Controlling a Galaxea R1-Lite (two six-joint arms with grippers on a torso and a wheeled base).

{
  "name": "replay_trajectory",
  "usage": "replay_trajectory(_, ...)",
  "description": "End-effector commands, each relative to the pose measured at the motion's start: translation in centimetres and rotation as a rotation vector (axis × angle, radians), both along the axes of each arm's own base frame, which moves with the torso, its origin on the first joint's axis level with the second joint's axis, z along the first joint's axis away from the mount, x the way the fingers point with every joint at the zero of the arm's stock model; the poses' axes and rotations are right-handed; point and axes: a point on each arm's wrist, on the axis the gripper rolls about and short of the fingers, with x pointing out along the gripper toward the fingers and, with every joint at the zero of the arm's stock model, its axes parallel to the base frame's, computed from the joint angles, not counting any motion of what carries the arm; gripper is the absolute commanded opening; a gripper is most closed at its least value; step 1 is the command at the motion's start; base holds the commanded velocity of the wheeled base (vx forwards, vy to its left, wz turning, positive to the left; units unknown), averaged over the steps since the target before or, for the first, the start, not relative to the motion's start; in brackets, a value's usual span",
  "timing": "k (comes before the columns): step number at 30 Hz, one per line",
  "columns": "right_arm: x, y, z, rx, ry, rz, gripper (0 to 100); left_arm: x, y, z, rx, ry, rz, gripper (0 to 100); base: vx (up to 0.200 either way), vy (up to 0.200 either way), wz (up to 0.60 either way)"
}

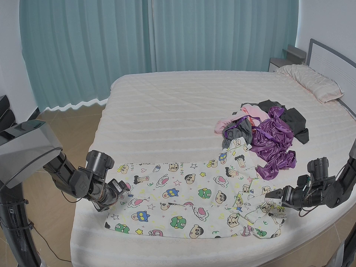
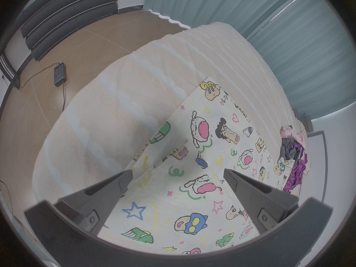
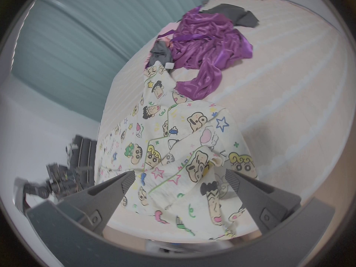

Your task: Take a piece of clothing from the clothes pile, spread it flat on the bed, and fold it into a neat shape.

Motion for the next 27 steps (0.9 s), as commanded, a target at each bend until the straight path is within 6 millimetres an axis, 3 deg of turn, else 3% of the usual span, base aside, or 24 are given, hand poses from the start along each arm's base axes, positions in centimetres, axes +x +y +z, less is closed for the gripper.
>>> replay_trajectory(1,-1.1,1.0,2.0,0.063,-0.022,-0.076,100,-1.3,1.4,2.2,-0.032,-0.034,0.021,100,0.0,0.0,0.0)
replay_trajectory(2,-2.3,2.2,2.9,0.144,0.002,-0.137,100,-2.6,2.1,3.3,-0.073,-0.039,0.011,100,0.0,0.0,0.0)
replay_trajectory(5,-2.9,3.7,2.6,0.181,0.054,-0.236,100,-4.7,3.2,4.6,-0.139,-0.04,-0.001,100,0.0,0.0,0.0)
replay_trajectory(13,-2.5,6.6,-1.6,0.121,0.093,-0.349,100,-10.1,3.9,4.8,-0.284,0.03,-0.079,100,0.0,0.0,0.0)
replay_trajectory(18,-1.8,6.5,-4.3,0.096,0.027,-0.388,100,-10.8,3.9,4.4,-0.315,-0.008,-0.064,100,0.0,0.0,0.0)
replay_trajectory(27,-2.4,6.2,-5.1,0.121,-0.008,-0.392,100,-11.8,4.0,3.8,-0.316,0.006,-0.068,100,0.0,0.0,0.0)
